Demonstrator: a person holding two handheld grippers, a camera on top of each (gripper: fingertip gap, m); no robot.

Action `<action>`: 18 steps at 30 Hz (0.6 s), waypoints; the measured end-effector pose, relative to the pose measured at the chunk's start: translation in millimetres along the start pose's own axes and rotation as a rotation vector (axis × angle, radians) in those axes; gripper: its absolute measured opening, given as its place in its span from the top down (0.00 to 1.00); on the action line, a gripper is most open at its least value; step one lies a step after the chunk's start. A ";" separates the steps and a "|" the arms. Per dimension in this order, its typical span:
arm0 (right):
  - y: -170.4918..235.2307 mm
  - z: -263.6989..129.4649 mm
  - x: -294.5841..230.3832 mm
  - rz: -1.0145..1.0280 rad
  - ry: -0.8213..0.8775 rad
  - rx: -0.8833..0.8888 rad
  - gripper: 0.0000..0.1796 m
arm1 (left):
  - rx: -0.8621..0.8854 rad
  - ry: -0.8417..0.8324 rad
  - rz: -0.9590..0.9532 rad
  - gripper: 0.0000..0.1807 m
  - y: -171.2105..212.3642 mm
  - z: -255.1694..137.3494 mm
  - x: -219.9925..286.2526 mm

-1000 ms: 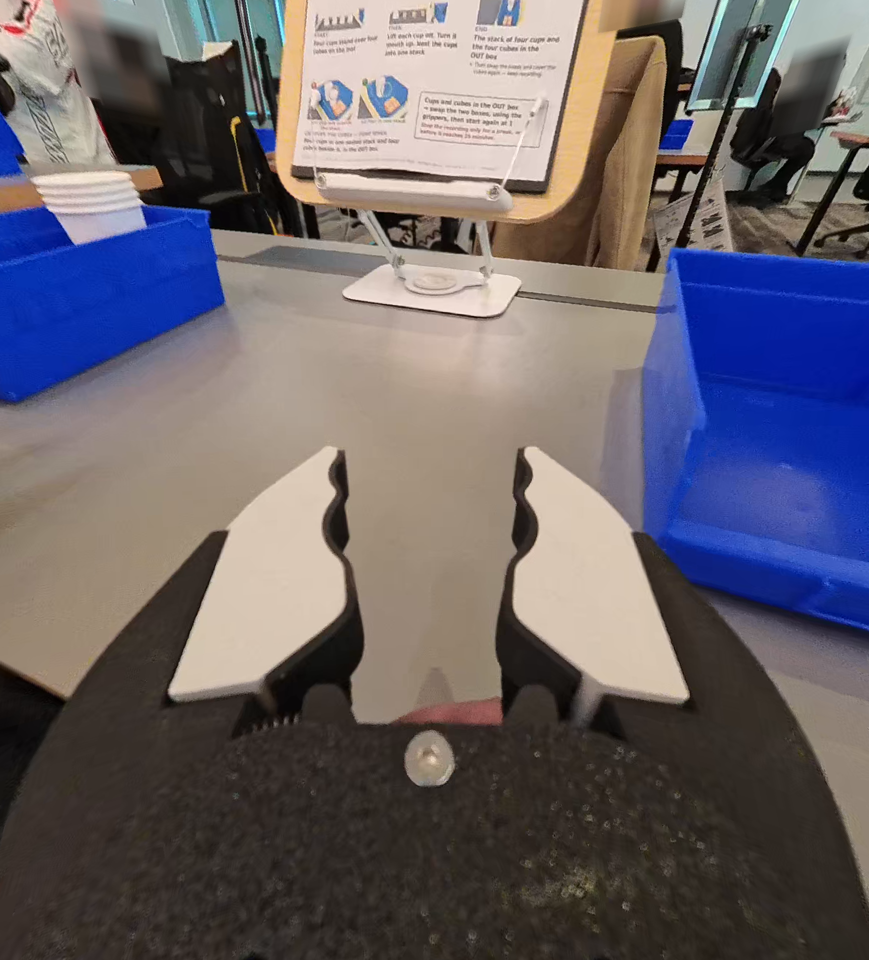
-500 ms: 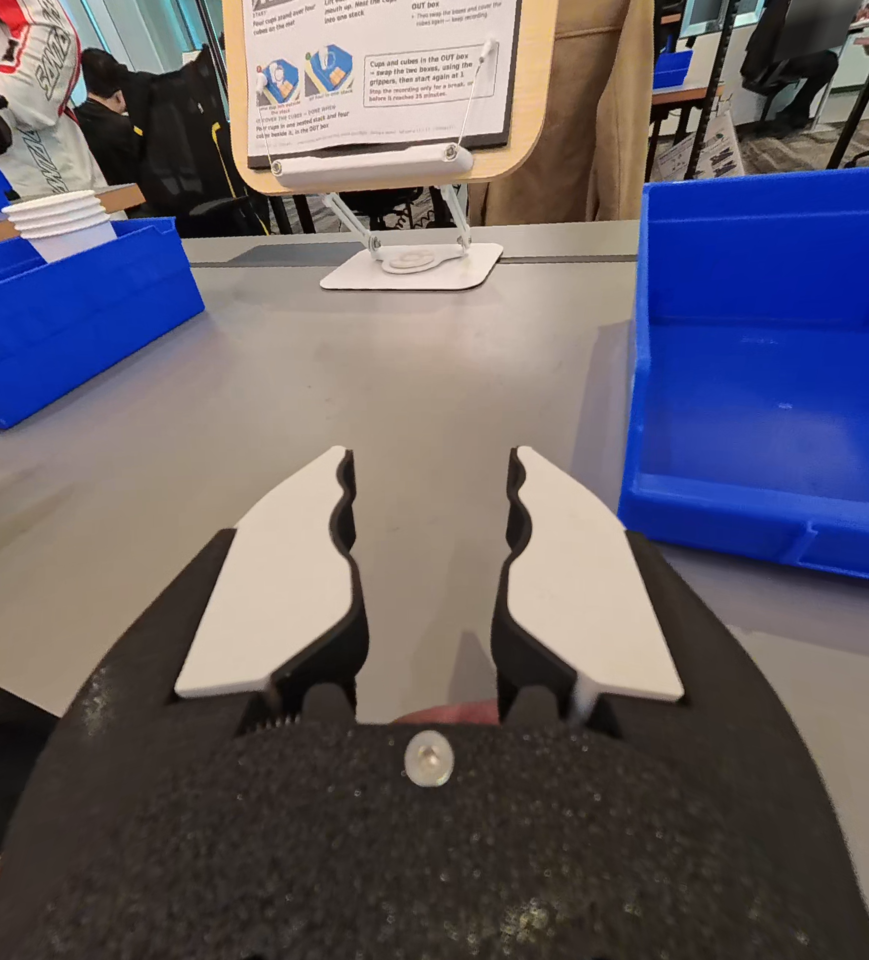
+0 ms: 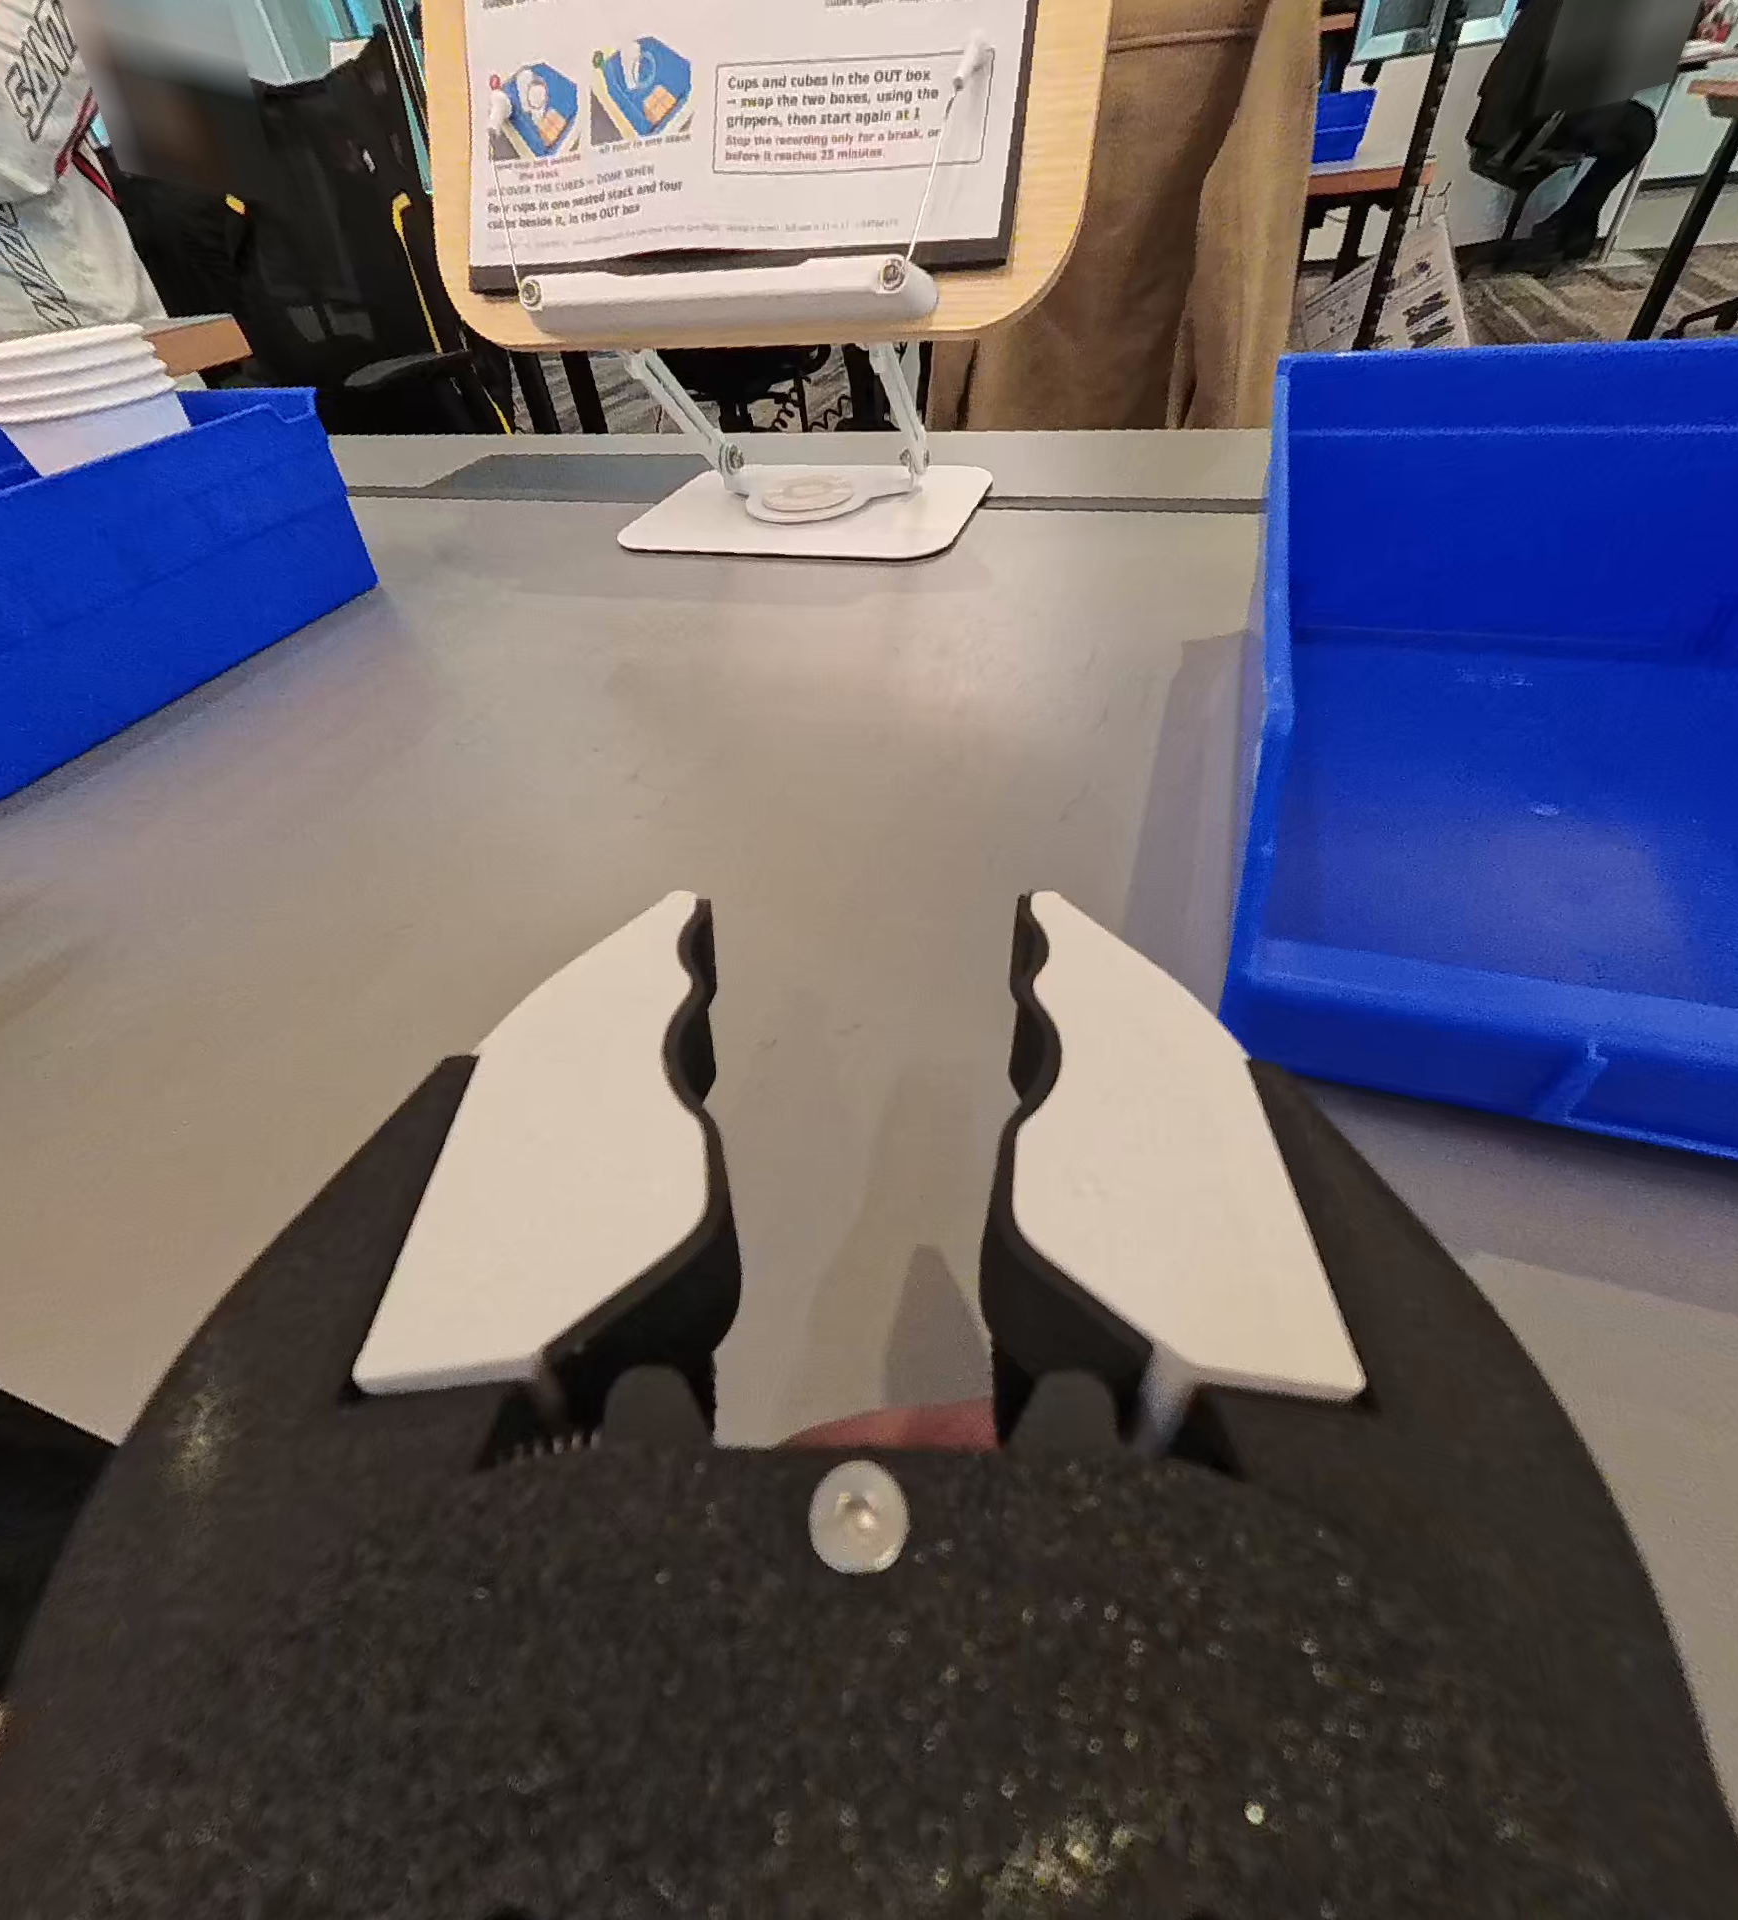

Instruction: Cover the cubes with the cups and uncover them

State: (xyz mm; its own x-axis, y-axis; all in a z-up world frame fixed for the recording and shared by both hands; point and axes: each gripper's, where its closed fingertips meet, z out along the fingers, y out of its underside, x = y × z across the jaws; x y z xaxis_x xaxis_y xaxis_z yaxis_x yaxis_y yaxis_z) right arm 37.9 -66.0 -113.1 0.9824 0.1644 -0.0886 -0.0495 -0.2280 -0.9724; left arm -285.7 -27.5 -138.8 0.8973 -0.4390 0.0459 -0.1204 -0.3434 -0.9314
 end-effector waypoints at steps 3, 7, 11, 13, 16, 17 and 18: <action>1.3 0.6 0.7 -0.007 0.005 -0.007 0.70 | -0.002 -0.005 0.013 0.75 0.5 0.7 0.5; 1.7 0.7 1.5 0.002 0.003 -0.009 0.71 | -0.007 -0.002 0.014 0.75 1.4 1.9 1.3; 1.7 0.5 1.4 0.015 -0.001 -0.010 0.71 | -0.022 0.007 0.002 0.75 2.5 1.3 2.1; 2.2 0.4 0.2 0.027 -0.006 -0.015 0.72 | -0.036 0.040 -0.005 0.74 -3.8 -6.5 4.9; 1.9 0.6 -3.2 0.032 -0.018 -0.012 0.72 | -0.103 0.053 0.087 0.76 -30.7 -31.7 -18.0; 2.8 1.1 -3.7 0.028 -0.019 -0.016 0.72 | -0.101 0.067 0.082 0.77 -47.0 -42.2 -32.6; 4.6 2.1 -3.9 0.025 -0.019 -0.022 0.72 | -0.148 0.120 0.082 0.77 -57.3 -51.3 -43.7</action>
State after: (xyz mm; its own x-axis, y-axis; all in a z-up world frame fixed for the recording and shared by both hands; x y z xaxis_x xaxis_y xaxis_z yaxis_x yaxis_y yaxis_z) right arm 33.4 -65.7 -117.7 0.9773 0.1769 -0.1168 -0.0696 -0.2531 -0.9649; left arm -339.8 -31.3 -69.0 0.8260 -0.5632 0.0234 -0.2597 -0.4170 -0.8710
